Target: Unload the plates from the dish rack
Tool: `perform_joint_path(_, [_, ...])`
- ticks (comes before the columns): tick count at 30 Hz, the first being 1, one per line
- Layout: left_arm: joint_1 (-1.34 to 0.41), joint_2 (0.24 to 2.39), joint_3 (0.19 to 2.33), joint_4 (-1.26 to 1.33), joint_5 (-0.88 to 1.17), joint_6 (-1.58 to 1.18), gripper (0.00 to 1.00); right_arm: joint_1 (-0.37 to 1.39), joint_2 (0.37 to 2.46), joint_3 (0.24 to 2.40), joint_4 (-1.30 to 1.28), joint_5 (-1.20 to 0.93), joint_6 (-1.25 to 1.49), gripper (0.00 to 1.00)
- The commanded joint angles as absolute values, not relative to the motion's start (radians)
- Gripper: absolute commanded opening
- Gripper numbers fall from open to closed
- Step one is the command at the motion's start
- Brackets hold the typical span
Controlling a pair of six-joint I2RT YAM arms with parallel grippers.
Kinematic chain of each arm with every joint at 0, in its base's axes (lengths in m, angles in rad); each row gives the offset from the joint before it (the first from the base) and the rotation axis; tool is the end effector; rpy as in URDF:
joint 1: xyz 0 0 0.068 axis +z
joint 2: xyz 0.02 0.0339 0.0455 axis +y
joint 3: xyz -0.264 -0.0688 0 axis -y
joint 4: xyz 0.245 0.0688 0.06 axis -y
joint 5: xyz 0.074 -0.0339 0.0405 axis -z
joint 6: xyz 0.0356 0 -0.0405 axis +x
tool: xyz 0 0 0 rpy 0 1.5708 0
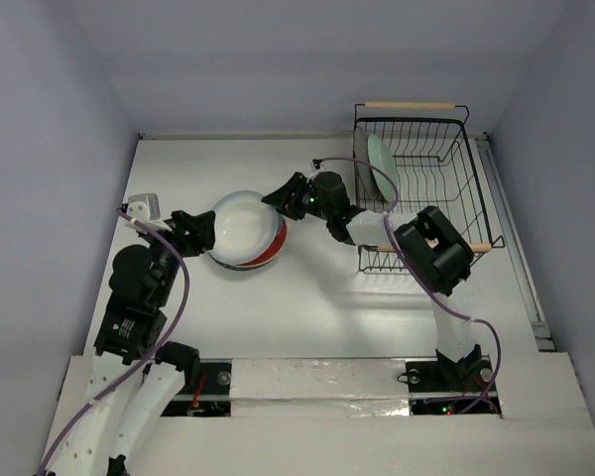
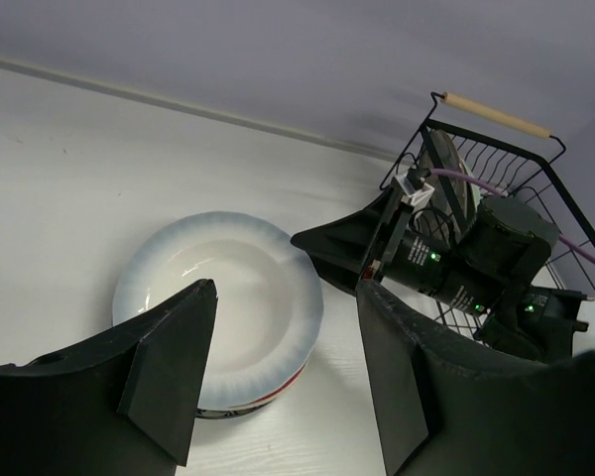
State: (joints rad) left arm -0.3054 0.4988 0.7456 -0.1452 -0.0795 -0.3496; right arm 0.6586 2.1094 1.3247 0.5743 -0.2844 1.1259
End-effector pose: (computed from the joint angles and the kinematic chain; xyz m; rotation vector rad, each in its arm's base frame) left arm 0.1153 -0.0334 0.3689 -0.0982 1.4840 -0.4732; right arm 0.3711 0.2998 0.1869 0.2422 2.0371 1.4665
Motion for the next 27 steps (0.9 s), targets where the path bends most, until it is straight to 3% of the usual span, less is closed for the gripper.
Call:
perform_joint_path(1, [-0.299, 0.503, 0.735, -0.083, -0.069, -0.350, 0.56, 0.667, 2.079, 1.315, 0.606, -0.270, 1.083, 0.52])
perform_joint_path(11, [-0.299, 0.503, 0.735, -0.080, -0.067, -0.350, 0.56, 0.667, 2.008, 1.322, 0.387, -0.144, 0.940, 0.75])
perform_joint_path(17, [-0.299, 0.499, 0.735, -0.083, -0.071, -0.350, 0.56, 0.667, 1.953, 1.347, 0.281, -0.071, 0.859, 0.83])
perform_joint_path(24, [-0.299, 0.499, 0.736, -0.083, -0.069, -0.350, 0.56, 0.676, 1.853, 1.437, 0.172, -0.100, 0.733, 0.81])
perform_joint_path(27, [-0.299, 0.497, 0.736, -0.083, -0.069, -0.350, 0.56, 0.676, 1.818, 1.488, 0.134, -0.158, 0.681, 0.60])
